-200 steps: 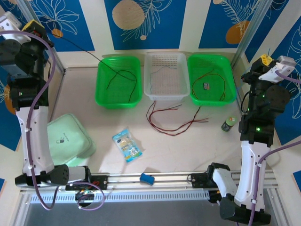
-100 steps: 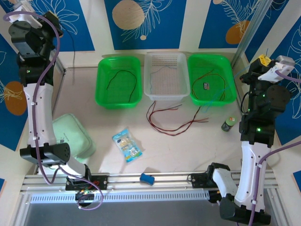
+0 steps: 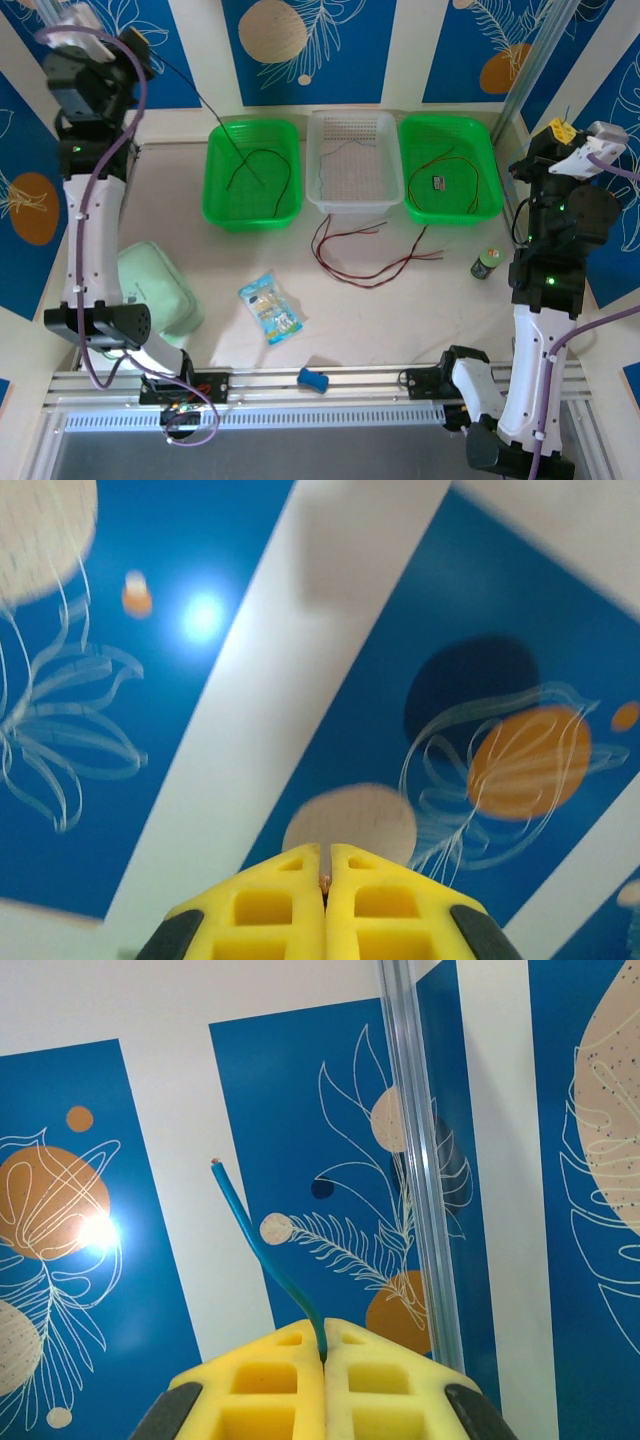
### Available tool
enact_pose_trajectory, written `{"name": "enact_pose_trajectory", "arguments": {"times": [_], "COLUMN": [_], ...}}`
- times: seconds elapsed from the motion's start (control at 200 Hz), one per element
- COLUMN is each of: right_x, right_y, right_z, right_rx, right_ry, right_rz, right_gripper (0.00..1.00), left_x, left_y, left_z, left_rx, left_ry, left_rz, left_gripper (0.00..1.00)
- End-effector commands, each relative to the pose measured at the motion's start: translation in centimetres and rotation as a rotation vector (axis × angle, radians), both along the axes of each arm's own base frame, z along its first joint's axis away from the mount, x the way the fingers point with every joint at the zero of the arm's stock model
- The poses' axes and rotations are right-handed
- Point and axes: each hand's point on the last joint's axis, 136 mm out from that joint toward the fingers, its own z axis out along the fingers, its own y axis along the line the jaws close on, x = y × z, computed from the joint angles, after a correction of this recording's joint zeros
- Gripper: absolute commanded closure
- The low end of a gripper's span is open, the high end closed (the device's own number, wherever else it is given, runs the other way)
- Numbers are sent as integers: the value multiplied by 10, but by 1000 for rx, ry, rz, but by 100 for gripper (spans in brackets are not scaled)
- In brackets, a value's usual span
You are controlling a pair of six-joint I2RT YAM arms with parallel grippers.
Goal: Untangle the cables
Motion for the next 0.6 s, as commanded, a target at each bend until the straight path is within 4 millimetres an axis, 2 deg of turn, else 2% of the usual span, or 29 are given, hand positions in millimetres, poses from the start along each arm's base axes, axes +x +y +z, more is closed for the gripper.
{"name": "enact_pose_trajectory", "arguments": {"times": [0.0,0.13,0.27,0.415,0.59], "right_x": [-9,-8,-7,-5,5], "right_y": [6,12,24,41,57], "right_z": [11,9,7,10,10], "right_rx": [-7,-1,29,36,90], "right_ry": [-31,-26,-15,-14,-4], "right_rz": [16,43,114,199,306], "right_gripper": [100,100,100,100,100], "left_x": [14,32,43,50,63], "left_y": [-9,-30,-42,-56,-71], "left_z": [-33,-85,-137,-178,-263], "left_rx": [22,20,-25,-9,5], "left_ry": [65,181,258,351,581], "left_rz": [-2,-58,-98,-128,-155], "left_gripper": [100,100,100,100,100]}}
